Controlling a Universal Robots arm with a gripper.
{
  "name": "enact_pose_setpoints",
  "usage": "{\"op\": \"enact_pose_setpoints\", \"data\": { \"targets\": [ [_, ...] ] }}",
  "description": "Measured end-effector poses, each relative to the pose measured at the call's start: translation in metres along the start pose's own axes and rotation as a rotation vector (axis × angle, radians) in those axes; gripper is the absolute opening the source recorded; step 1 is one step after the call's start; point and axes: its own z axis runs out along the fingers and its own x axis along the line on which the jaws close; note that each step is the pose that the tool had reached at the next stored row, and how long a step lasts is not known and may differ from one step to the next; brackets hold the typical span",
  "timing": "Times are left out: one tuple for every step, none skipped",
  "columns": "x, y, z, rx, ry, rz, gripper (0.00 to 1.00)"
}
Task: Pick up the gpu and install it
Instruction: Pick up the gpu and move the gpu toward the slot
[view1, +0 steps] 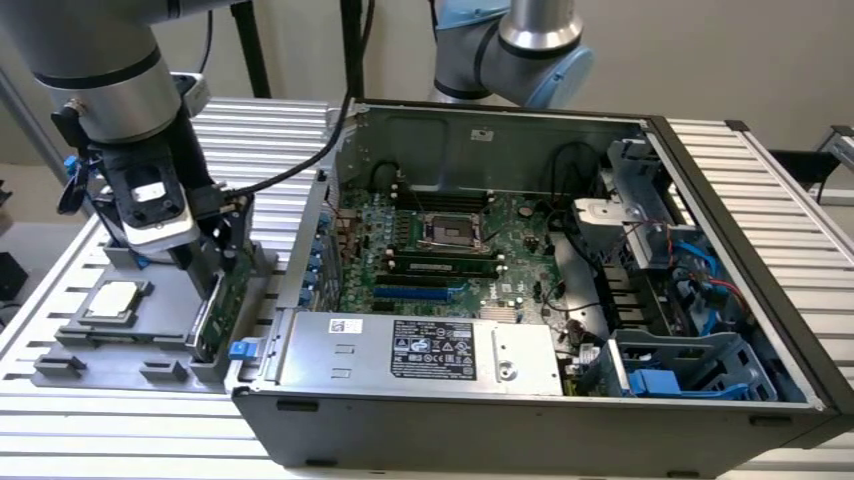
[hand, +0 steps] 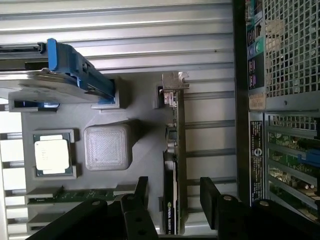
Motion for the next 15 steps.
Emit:
{"op": "enact_pose_setpoints", "data": {
  "targets": [
    [0.000, -0.0003, 0.0018, 0.0000, 0.0000, 0.000, 0.54],
    [0.000, -0.0006, 0.0037, -0.0001, -0.0001, 0.000, 0.54],
    [0.000, -0.0009, 0.0056, -0.0001, 0.0000, 0.000, 0.54],
    [0.000, -0.0012, 0.0073, 0.0000, 0.0000, 0.000, 0.54],
    [0.000, -0.0016, 0.0091, -0.0001, 0.0000, 0.000, 0.54],
    [0.000, -0.0019, 0.0109, -0.0001, 0.0000, 0.000, 0.54],
    [0.000, -0.0023, 0.0127, 0.0000, 0.0000, 0.001, 0.54],
    [0.000, -0.0027, 0.0145, 0.0000, -0.0001, 0.001, 0.54],
    [0.000, -0.0031, 0.0164, 0.0000, -0.0001, 0.002, 0.54],
    [0.000, -0.0034, 0.0181, 0.0000, -0.0001, 0.003, 0.54],
    [0.000, -0.0037, 0.0199, 0.0001, -0.0001, 0.005, 0.54],
    [0.000, -0.0038, 0.0218, 0.0001, -0.0002, 0.007, 0.54],
    [0.000, -0.0039, 0.0236, 0.0002, -0.0003, 0.009, 0.54],
    [0.000, -0.0040, 0.0254, 0.0002, -0.0003, 0.012, 0.54],
    [0.000, -0.0040, 0.0273, 0.0003, -0.0005, 0.017, 0.54]
  ]
}}
